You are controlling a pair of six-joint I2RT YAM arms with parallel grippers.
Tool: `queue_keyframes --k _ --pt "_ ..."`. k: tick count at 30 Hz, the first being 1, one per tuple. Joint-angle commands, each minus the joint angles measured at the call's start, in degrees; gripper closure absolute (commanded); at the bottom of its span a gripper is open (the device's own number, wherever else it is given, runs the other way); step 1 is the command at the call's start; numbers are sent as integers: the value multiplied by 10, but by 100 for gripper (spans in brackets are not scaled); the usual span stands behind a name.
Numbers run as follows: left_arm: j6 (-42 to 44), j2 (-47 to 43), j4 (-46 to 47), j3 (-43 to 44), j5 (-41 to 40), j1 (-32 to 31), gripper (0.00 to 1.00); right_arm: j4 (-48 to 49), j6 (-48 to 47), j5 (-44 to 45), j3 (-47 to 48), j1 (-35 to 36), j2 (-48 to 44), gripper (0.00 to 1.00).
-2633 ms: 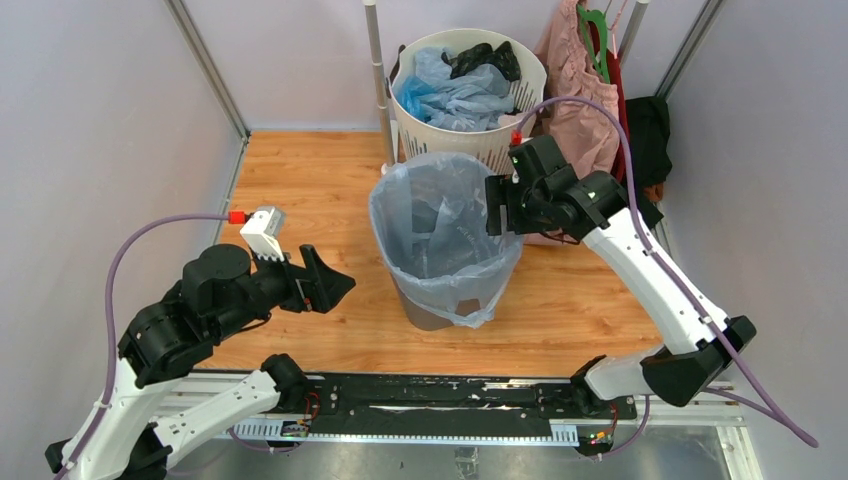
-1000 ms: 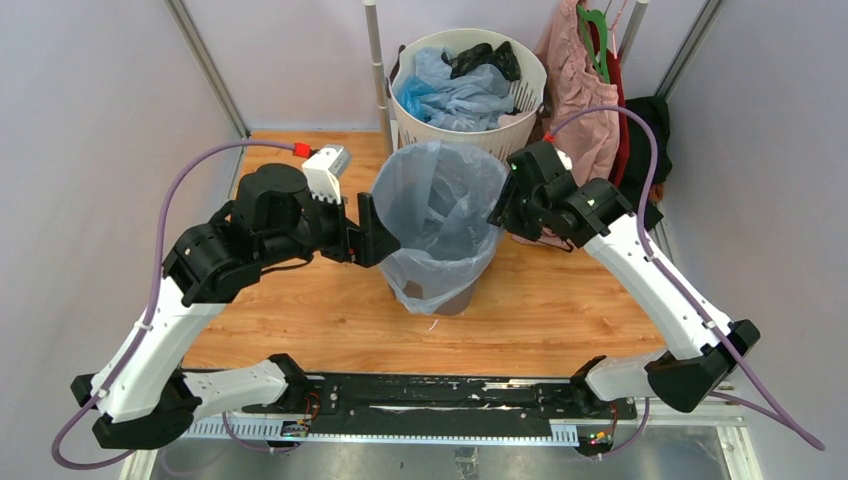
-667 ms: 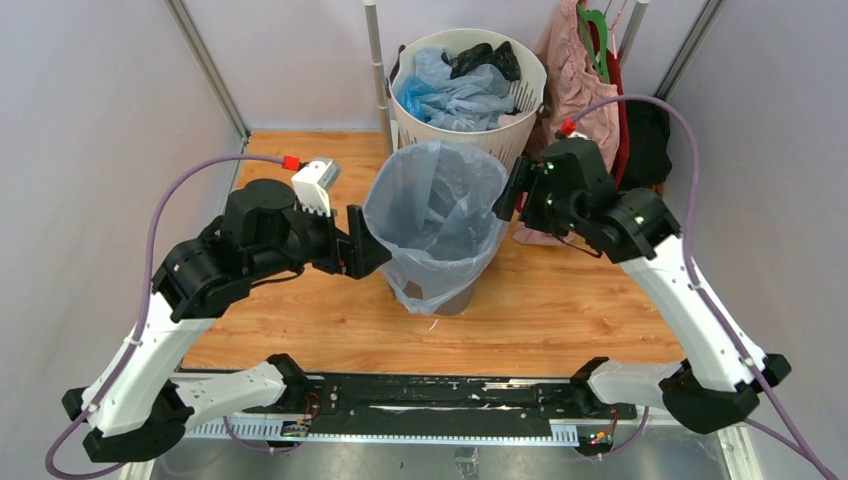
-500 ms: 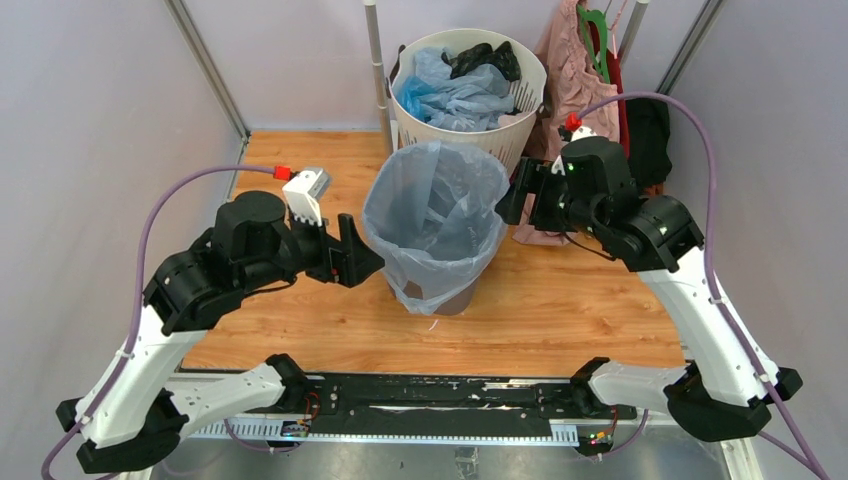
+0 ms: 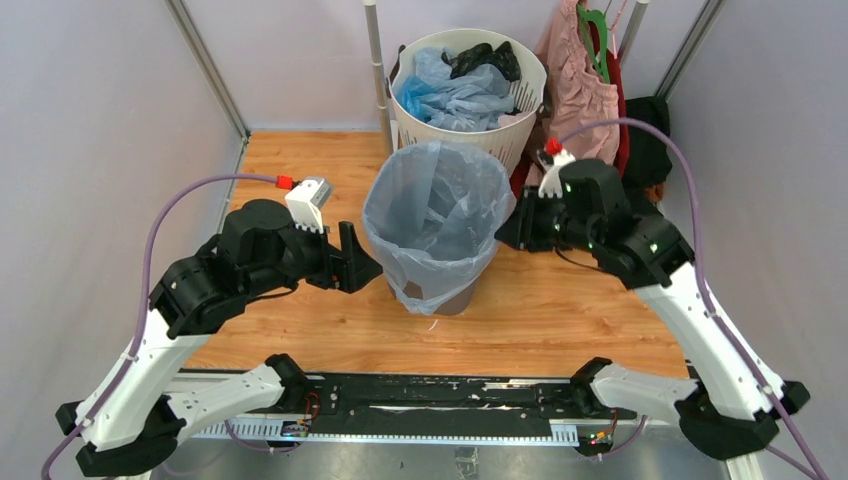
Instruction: Put the trash bags into the trash bin
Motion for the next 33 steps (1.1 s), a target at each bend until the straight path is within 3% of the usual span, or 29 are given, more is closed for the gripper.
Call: queue_keyframes --k 1,3,6,10,16,20,26,30,33 --pt "-7 -14 9 -16 -9 -4 12 142 87 -120 -156 10 -122 69" --pt "-9 -16 9 -24 -9 -4 12 179 135 -119 -230 18 -181 67" --pt "-10 -18 18 -37 -9 -4 12 171 180 -54 -266 70 -219 62" --pt "-18 -28 36 -57 -9 -4 14 153 244 35 -290 134 -233 60" --pt "-40 -74 80 -123 -36 -4 20 248 358 193 -370 272 -220 58" --pt "-48 -99 107 -171 -37 -4 34 274 432 346 -381 394 -172 56" --pt "-62 -122 150 -233 -8 -4 58 314 550 512 -398 511 -110 52" --pt "-83 -136 183 -268 26 -4 57 277 635 579 -381 549 -58 48" --pt "-100 -145 210 -290 53 -4 43 269 592 621 -346 575 -33 50"
